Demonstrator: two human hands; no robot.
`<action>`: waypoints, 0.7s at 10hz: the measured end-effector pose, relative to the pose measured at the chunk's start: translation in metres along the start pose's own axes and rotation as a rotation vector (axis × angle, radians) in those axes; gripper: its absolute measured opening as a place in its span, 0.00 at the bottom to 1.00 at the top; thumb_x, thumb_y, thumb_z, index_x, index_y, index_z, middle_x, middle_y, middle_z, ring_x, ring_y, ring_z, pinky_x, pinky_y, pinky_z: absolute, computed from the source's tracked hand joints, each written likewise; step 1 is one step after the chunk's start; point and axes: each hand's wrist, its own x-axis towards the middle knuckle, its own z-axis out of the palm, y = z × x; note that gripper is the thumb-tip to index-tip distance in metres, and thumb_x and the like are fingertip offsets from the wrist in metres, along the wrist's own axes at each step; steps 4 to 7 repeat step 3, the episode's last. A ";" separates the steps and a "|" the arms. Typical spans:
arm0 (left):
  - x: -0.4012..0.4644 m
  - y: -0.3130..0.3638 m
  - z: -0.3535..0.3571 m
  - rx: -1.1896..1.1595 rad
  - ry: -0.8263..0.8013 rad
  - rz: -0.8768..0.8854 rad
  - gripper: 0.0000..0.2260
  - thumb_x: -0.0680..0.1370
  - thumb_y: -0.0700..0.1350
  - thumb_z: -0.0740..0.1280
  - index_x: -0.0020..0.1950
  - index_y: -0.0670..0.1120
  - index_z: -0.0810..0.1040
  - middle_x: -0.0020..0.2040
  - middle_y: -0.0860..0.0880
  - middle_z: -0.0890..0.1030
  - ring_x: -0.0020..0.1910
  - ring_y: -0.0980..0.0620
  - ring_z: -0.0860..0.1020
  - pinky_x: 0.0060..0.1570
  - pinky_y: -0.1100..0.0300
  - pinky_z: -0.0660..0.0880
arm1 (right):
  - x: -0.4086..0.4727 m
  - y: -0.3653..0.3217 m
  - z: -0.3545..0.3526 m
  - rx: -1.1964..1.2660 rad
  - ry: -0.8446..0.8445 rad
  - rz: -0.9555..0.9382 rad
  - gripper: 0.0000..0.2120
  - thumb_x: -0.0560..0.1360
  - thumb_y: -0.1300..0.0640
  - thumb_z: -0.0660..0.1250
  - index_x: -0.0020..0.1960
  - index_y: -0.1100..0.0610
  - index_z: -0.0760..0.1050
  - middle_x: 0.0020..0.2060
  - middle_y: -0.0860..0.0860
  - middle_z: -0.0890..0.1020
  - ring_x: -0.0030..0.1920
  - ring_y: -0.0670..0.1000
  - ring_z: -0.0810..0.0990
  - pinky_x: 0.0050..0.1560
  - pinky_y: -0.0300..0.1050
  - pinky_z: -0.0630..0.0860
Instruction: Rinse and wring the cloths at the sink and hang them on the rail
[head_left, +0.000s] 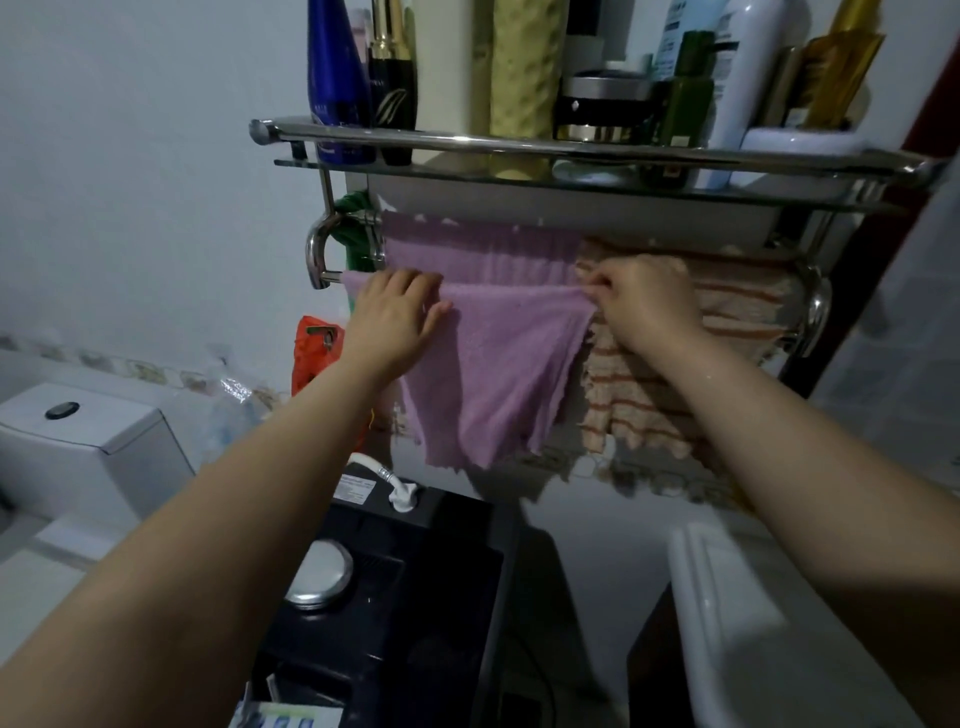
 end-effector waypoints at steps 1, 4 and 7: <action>-0.001 -0.005 0.005 0.014 0.008 0.009 0.22 0.80 0.57 0.55 0.68 0.46 0.72 0.62 0.42 0.75 0.61 0.41 0.71 0.63 0.48 0.66 | -0.002 0.013 -0.004 0.051 0.005 0.061 0.11 0.78 0.50 0.63 0.55 0.49 0.80 0.53 0.51 0.83 0.57 0.56 0.77 0.61 0.50 0.66; -0.003 0.011 0.002 -0.035 0.026 -0.046 0.21 0.80 0.56 0.59 0.69 0.47 0.71 0.67 0.42 0.72 0.67 0.41 0.67 0.66 0.46 0.64 | -0.025 0.007 0.002 0.051 -0.182 -0.104 0.21 0.76 0.47 0.64 0.68 0.49 0.70 0.69 0.50 0.70 0.70 0.55 0.65 0.70 0.53 0.58; -0.003 0.011 0.002 -0.035 0.026 -0.046 0.21 0.80 0.56 0.59 0.69 0.47 0.71 0.67 0.42 0.72 0.67 0.41 0.67 0.66 0.46 0.64 | -0.025 0.007 0.002 0.051 -0.182 -0.104 0.21 0.76 0.47 0.64 0.68 0.49 0.70 0.69 0.50 0.70 0.70 0.55 0.65 0.70 0.53 0.58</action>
